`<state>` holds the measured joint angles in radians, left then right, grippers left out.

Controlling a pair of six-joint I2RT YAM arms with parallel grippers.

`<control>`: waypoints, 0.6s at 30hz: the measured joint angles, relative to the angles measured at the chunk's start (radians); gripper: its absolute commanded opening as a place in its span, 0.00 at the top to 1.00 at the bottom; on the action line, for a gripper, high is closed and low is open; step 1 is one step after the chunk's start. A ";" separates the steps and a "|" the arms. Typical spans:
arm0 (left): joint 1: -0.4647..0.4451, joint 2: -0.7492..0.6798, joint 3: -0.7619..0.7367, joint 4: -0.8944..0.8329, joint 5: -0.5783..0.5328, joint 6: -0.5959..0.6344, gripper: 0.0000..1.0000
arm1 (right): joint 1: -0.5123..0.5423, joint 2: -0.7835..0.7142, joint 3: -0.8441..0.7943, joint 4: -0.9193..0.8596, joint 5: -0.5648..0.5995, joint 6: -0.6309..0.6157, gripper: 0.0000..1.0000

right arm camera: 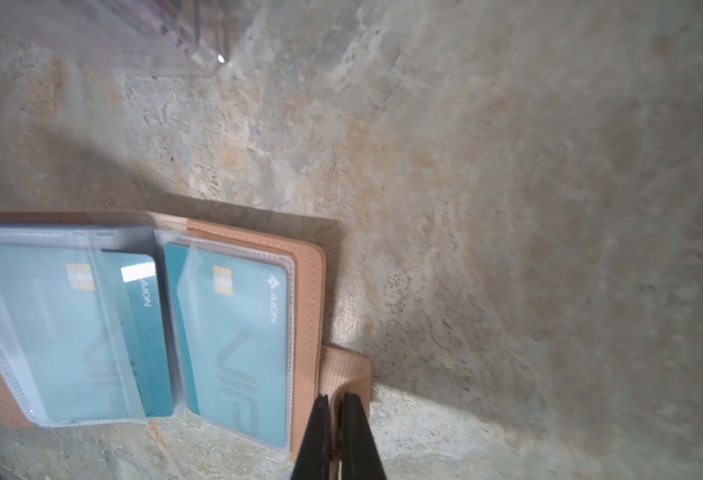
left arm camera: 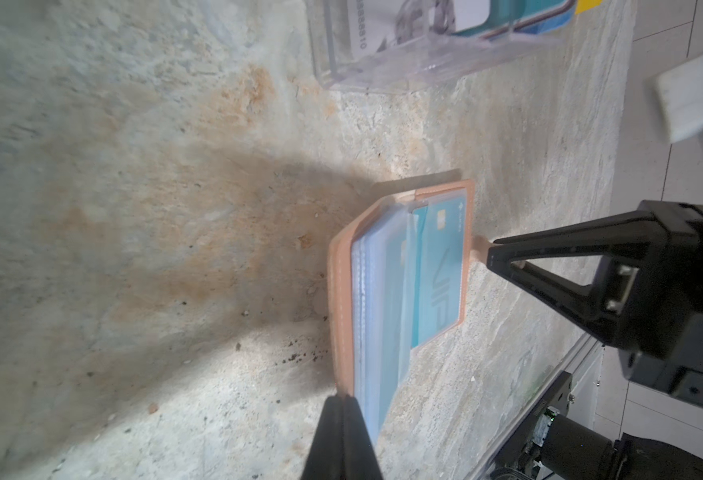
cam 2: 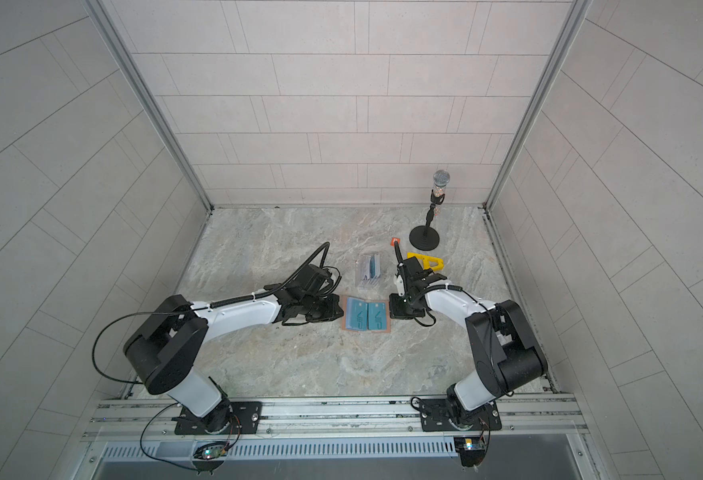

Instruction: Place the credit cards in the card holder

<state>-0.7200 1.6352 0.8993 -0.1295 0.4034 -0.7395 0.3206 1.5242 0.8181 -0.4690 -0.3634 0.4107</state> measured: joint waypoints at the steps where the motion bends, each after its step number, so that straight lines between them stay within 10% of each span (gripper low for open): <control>1: -0.002 0.000 0.012 -0.008 -0.003 0.005 1.00 | 0.000 0.000 -0.003 0.005 -0.003 0.003 0.99; 18: -0.089 0.058 0.171 -0.078 -0.020 0.035 0.91 | 0.000 0.000 -0.025 0.048 -0.049 0.020 1.00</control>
<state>-0.8089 1.6928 1.0706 -0.2077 0.3832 -0.7048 0.3206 1.5242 0.7933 -0.4213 -0.4126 0.4309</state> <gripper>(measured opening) 0.076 0.050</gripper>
